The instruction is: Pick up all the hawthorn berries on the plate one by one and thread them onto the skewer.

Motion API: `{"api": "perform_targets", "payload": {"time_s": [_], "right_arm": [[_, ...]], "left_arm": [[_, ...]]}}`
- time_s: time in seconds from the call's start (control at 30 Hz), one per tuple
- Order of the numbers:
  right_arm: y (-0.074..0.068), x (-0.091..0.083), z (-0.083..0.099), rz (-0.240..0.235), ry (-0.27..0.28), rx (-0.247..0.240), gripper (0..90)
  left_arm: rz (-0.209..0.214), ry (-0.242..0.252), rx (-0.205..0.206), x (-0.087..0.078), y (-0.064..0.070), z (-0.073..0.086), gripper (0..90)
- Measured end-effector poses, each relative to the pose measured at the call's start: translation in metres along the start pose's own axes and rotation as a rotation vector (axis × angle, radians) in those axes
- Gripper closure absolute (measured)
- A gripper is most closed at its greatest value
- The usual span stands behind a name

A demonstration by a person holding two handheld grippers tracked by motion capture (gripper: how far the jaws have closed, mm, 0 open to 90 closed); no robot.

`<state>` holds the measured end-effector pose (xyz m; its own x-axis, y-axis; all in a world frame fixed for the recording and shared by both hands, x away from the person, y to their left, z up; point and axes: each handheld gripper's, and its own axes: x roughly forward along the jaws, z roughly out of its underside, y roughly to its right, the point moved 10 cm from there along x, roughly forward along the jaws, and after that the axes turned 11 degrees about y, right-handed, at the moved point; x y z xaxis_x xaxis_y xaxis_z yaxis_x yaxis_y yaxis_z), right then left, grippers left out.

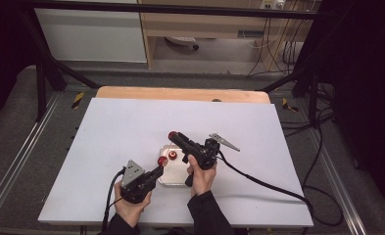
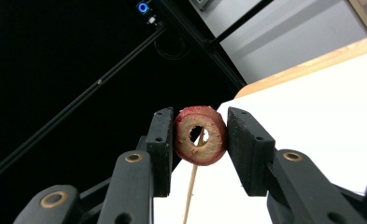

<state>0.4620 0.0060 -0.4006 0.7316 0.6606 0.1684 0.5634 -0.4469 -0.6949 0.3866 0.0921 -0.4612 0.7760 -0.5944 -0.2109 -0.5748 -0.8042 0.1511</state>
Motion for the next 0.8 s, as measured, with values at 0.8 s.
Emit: {"api": "perform_targets", "payload": {"time_s": [0.8], "right_arm": [[0.0019,-0.0027,-0.0060,0.019,-0.012,0.047,63.3]], "left_arm": [[-0.023,0.012,0.008,0.0076,0.0072,-0.0026,88.7]]}}
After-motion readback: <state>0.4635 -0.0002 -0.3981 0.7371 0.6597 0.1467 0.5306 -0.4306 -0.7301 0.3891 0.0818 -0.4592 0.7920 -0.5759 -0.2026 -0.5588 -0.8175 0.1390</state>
